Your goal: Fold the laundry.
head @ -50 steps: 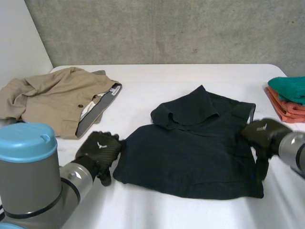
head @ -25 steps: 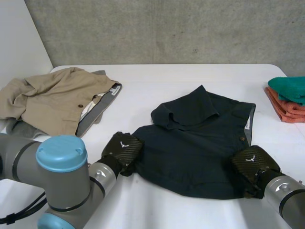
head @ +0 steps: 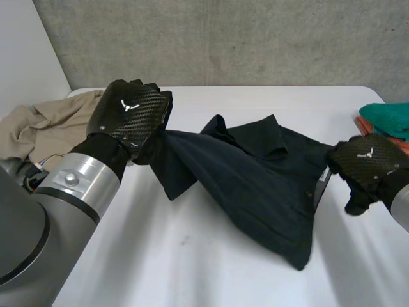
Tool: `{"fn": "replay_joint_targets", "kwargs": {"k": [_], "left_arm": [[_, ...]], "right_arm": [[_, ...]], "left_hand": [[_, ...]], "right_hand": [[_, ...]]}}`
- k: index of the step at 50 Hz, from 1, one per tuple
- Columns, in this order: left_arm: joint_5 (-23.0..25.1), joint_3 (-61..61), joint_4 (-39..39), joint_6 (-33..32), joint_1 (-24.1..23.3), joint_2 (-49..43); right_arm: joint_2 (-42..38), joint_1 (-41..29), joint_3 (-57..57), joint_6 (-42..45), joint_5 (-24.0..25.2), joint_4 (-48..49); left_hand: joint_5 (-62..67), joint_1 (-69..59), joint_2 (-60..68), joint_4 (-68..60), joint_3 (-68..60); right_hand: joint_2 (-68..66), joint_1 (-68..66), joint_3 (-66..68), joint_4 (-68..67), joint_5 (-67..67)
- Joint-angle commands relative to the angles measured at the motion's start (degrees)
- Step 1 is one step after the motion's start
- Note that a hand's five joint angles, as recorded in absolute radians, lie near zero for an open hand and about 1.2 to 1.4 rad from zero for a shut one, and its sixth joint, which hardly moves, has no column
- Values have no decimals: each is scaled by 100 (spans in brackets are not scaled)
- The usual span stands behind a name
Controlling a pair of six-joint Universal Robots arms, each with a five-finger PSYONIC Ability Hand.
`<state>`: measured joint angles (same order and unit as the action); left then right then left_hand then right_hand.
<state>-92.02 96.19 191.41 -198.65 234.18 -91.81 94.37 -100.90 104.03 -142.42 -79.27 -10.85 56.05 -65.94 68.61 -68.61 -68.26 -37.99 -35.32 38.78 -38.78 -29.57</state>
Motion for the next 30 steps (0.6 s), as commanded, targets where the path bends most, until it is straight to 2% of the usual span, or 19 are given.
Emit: {"fn": "replay_joint_targets", "kwargs": {"k": [1, 2, 10, 13, 14, 17, 21, 30], "left_arm": [[-44, -205, -25, -43, -4, -1145], [-44, -275, -25, -43, -4, -1268], [-70, -1049, -60, 1, 22, -1998], [-70, -1330, -60, 1, 22, -2087], [-70, -1383, -60, 1, 22, -2095], [-70, -1533, -60, 1, 14, -2122], [-70, -1603, -60, 10, 14, -2139], [-79, -1787, -51, 10, 84, -2271]], "right_arm": [[-59, -9, 451, -1498, 386, -182], [-59, 0, 652, -1865, 412, 63], [-198, -114, 1453, -3185, 404, 925], [-436, -377, 1559, -3424, 334, 1251], [-584, -674, 1577, -3485, 290, 1470], [-787, -1106, 1559, -3521, 79, 1761], [-1243, -1599, 1481, -3442, -482, 2095], [-1860, -1960, 1401, -3126, -853, 2658]], "left_hand": [[1395, -1406, 1139, -1139, -1174], [1395, -1406, 1139, -1139, -1174], [1395, -1406, 1139, -1139, -1174], [1395, -1406, 1139, -1139, -1174], [1395, -1406, 1139, -1139, -1174], [1395, -1406, 1139, -1139, -1174], [1395, -1406, 1139, -1139, -1174], [1395, -1406, 1139, -1139, -1174]], "right_hand": [[1914, 1648, -1993, 1993, 2072], [2049, 1782, -2128, 2128, 2207], [2386, 2120, -2466, 2466, 2545], [2353, 2087, -2432, 2432, 2511], [2320, 2053, -2399, 2399, 2478], [2252, 1986, -2331, 2331, 2410], [2101, 1835, -2180, 2180, 2259], [1362, 1095, -1441, 1441, 1520]]}}
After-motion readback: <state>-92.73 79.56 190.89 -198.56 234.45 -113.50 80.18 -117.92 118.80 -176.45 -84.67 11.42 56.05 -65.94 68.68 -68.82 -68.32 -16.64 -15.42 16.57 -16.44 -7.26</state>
